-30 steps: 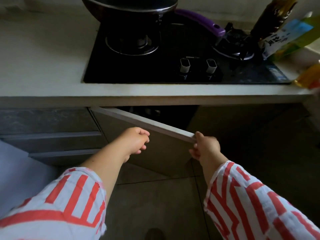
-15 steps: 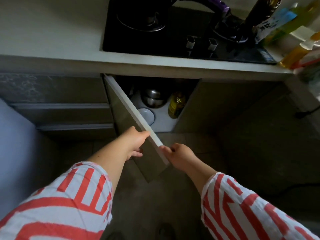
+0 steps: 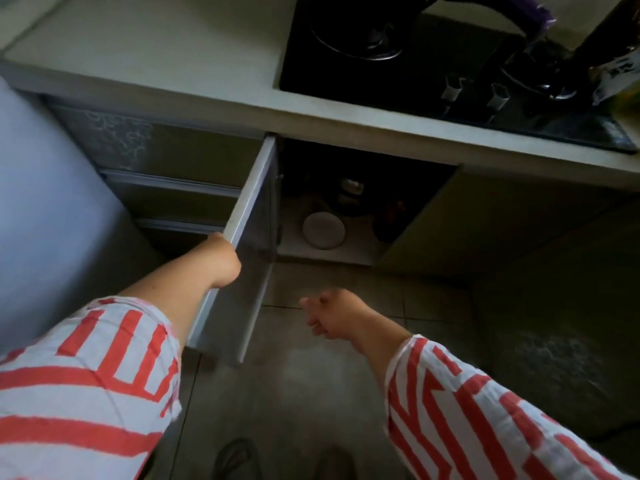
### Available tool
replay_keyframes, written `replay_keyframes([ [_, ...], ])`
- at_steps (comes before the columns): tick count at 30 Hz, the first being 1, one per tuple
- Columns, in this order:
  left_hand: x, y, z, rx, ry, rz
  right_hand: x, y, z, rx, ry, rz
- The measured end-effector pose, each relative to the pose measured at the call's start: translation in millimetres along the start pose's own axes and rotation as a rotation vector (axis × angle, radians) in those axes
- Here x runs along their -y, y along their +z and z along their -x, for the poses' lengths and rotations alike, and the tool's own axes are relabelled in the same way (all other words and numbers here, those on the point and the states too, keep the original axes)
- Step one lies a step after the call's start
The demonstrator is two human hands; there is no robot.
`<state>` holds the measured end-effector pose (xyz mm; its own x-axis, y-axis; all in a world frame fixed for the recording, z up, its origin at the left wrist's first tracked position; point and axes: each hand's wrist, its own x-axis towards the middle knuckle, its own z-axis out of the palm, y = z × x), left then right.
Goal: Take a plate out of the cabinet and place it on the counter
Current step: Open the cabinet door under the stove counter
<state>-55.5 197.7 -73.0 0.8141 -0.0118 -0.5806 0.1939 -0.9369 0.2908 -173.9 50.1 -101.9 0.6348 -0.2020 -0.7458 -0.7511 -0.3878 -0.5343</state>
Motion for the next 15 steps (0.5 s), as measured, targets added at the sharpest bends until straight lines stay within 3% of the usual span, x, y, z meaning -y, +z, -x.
replay_keyframes([
  [5,5,-11,-8,-0.024,0.01,-0.005,0,-30,-11,-0.129,-0.011,0.052],
  [15,-75,-10,-29,-0.282,0.101,-0.064,4,-106,-78,-0.11,-0.068,0.25],
])
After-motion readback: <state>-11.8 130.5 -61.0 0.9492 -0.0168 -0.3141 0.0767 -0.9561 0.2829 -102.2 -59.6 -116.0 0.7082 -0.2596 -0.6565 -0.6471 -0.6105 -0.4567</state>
